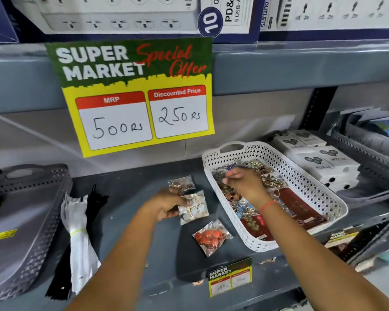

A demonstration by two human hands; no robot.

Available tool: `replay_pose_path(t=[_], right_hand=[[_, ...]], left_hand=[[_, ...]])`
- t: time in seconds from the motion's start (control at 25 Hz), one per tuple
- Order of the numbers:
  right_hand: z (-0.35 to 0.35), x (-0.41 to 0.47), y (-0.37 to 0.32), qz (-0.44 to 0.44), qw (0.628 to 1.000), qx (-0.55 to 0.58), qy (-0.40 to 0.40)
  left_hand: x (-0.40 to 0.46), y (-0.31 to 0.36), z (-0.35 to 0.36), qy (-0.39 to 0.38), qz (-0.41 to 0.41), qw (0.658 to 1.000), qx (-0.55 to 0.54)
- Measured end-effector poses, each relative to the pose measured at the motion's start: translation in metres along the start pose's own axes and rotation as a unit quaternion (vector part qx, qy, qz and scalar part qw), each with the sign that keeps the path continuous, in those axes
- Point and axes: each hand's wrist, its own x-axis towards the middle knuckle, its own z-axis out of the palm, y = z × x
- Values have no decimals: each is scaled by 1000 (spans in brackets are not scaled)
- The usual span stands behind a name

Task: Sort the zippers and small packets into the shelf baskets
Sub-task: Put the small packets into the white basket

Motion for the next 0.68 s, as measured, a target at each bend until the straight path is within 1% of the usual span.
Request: replay_pose_path(t=[0.08,0.12,0.2,0.24,0.28,0.32,0.36,0.4,0.44,0.48,0.52,0.56,0.6,0.68], right_hand=[[13,-8,-21,-16,993,17,-119],[18,-11,-28,-14,986,18,-164],[17,-13,-36,4,977,53,-206],[11,-12,-37,17,975,67,-212],[1,-12,-35,35,976,67,-202],[-11,-10,-30,57,980,62,-181],[-26,-9,-22,84,982,60,-157],[-42,-9,-12,111,982,63,-137],[-55,-8,-2,138,980,61,-130],[-64,-10,9,159,976,44,-139],[-68,-14,17,176,972,7,-156],[-67,-19,23,189,966,-39,-175],[-61,-24,29,198,958,-84,-191],[-44,-30,36,200,942,-179,-203]], left_hand=[[-7,14,-4,-37,35,998,-37],[-10,20,-3,-46,52,997,-44],[-14,27,5,-50,80,993,-66],[-16,28,10,-55,87,992,-72],[-18,27,14,-61,89,992,-58],[-20,25,19,-68,86,994,-8],[-20,20,24,-74,78,990,87],[-20,14,30,-81,68,973,205],[-20,6,37,-86,56,944,315],[-22,-1,44,-88,51,910,402],[-22,-9,51,-82,55,880,464],[-22,-16,57,-68,63,858,506],[-22,-21,62,-52,71,845,527],[-20,-26,64,-30,74,843,532]])
